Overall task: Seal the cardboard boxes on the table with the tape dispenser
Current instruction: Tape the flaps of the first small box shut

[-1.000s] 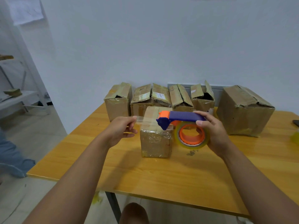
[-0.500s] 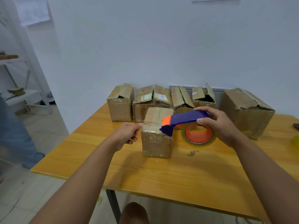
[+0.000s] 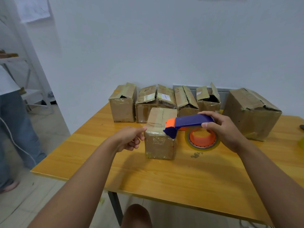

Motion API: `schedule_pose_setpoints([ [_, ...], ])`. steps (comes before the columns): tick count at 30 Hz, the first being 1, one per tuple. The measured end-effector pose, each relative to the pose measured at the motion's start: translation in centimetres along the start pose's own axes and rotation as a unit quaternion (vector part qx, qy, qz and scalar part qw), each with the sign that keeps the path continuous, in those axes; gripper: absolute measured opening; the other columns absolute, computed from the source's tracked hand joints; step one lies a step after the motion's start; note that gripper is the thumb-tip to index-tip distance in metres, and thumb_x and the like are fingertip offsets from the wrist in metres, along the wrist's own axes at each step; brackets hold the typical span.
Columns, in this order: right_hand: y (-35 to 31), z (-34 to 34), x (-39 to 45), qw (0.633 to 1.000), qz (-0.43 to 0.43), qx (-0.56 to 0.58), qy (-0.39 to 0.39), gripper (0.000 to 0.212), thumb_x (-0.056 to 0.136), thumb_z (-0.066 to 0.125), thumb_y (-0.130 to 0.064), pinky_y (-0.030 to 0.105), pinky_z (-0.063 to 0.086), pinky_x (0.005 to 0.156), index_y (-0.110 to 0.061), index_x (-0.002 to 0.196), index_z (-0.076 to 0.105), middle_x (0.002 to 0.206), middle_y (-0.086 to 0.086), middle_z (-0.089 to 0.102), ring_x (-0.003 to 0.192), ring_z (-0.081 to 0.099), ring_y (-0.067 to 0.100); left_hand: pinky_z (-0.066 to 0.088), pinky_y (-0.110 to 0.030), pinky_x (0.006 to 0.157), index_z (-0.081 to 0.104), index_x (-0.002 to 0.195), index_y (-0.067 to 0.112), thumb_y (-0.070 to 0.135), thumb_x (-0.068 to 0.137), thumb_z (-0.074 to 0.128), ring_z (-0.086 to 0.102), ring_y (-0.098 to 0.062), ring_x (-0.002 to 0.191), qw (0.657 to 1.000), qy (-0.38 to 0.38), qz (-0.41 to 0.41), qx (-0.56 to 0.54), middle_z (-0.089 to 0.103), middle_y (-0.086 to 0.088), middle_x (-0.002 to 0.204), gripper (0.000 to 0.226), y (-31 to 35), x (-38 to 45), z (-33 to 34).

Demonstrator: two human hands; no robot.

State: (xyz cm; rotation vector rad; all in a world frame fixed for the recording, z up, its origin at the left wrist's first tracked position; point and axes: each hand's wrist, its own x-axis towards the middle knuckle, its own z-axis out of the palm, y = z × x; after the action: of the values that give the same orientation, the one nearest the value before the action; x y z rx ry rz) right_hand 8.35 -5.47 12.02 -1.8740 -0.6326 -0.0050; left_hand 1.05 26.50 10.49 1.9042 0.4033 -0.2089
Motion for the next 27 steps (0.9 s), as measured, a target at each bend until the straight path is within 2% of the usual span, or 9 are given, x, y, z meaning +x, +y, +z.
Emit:
schedule_pose_setpoints([
  [9, 0.2, 0.2, 0.2, 1.0, 0.0, -0.005, 0.005, 0.044, 0.075, 0.064, -0.046, 0.035, 0.056, 0.083, -0.042, 0.118, 0.06, 0.118, -0.006, 0.059, 0.107, 0.059, 0.019, 0.047, -0.025, 0.053, 0.072, 0.089, -0.001, 0.072, 0.088, 0.048, 0.061, -0.016, 0.052, 0.984, -0.01, -0.075, 0.161, 0.062, -0.005, 0.059, 0.076, 1.5, -0.6, -1.7],
  [12, 0.2, 0.4, 0.3, 1.0, 0.002, -0.003, 0.008, 0.045, 0.074, 0.064, -0.046, 0.032, 0.055, 0.081, -0.042, 0.119, 0.059, 0.118, -0.007, 0.058, 0.107, 0.058, 0.019, 0.046, -0.026, 0.055, 0.068, 0.085, 0.003, 0.051, 0.098, 0.048, 0.066, -0.022, 0.063, 0.973, 0.127, 0.045, 0.187, 0.068, -0.006, 0.067, 0.053, 1.3, -0.5, -0.4],
  [14, 0.2, 0.5, 0.3, 1.0, 0.002, 0.001, 0.01, 0.044, 0.074, 0.065, -0.046, 0.031, 0.055, 0.08, -0.043, 0.117, 0.059, 0.117, -0.007, 0.058, 0.106, 0.059, 0.018, 0.042, -0.021, 0.058, 0.067, 0.095, 0.011, 0.032, 0.096, 0.05, 0.063, -0.018, 0.079, 0.902, 0.28, 0.22, 0.245, 0.068, 0.002, 0.088, 0.027, 0.6, -1.2, 1.5],
  [15, 0.2, 0.5, 0.3, 1.0, 0.003, 0.002, 0.01, 0.044, 0.074, 0.065, -0.047, 0.032, 0.055, 0.081, -0.043, 0.117, 0.06, 0.118, -0.006, 0.058, 0.106, 0.059, 0.018, 0.042, -0.015, 0.065, 0.066, 0.107, 0.014, 0.028, 0.093, 0.051, 0.06, -0.012, 0.091, 0.855, 0.309, 0.312, 0.275, 0.065, 0.006, 0.103, 0.025, 0.1, -1.8, 2.5],
  [17, 0.4, 0.5, 0.1, 1.0, 0.007, 0.004, 0.012, 0.048, 0.071, 0.066, -0.053, 0.036, 0.056, 0.084, -0.044, 0.118, 0.061, 0.119, -0.005, 0.059, 0.107, 0.059, 0.018, 0.041, -0.02, 0.098, 0.056, 0.134, 0.017, 0.034, 0.09, 0.051, 0.05, -0.01, 0.121, 0.805, 0.249, 0.405, 0.354, 0.055, 0.005, 0.135, 0.048, -1.3, -1.5, 4.1],
  [18, 0.5, 0.4, 0.0, 1.0, 0.008, 0.004, 0.013, 0.05, 0.07, 0.066, -0.056, 0.038, 0.057, 0.085, -0.044, 0.118, 0.062, 0.12, -0.005, 0.058, 0.108, 0.059, 0.018, 0.03, -0.026, 0.11, 0.047, 0.144, 0.018, 0.041, 0.092, 0.052, 0.042, -0.011, 0.134, 0.79, 0.216, 0.407, 0.405, 0.046, 0.005, 0.146, 0.057, -2.0, -1.2, 4.7],
  [20, 0.6, 0.5, -0.1, 1.0, 0.009, 0.009, 0.016, 0.051, 0.07, 0.066, -0.057, 0.039, 0.057, 0.086, -0.043, 0.119, 0.062, 0.121, -0.004, 0.058, 0.109, 0.059, 0.018, 0.018, -0.029, 0.114, 0.041, 0.148, 0.019, 0.047, 0.093, 0.059, 0.037, -0.014, 0.141, 0.755, 0.216, 0.405, 0.469, 0.042, 0.005, 0.151, 0.063, -3.2, 0.0, 5.0],
  [24, 0.3, 1.3, -0.5, 0.999, 0.006, 0.029, 0.024, 0.042, 0.075, 0.066, -0.045, 0.03, 0.057, 0.08, -0.04, 0.116, 0.061, 0.116, -0.008, 0.059, 0.104, 0.061, 0.017, 0.03, -0.033, 0.108, 0.058, 0.133, 0.016, 0.026, 0.088, 0.07, 0.056, -0.02, 0.126, 0.71, 0.267, 0.452, 0.468, 0.06, -0.004, 0.135, 0.047, -3.6, 1.2, 4.1],
  [27, 0.1, 2.3, -0.7, 0.999, 0.007, 0.032, 0.033, 0.044, 0.075, 0.066, -0.044, 0.026, 0.056, 0.075, -0.037, 0.118, 0.06, 0.113, -0.009, 0.06, 0.099, 0.061, 0.014, 0.029, -0.036, 0.11, 0.053, 0.138, 0.02, 0.023, 0.09, 0.068, 0.054, -0.021, 0.128, 0.699, 0.265, 0.447, 0.491, 0.059, -0.004, 0.137, 0.051, -3.5, 1.5, 3.3],
])
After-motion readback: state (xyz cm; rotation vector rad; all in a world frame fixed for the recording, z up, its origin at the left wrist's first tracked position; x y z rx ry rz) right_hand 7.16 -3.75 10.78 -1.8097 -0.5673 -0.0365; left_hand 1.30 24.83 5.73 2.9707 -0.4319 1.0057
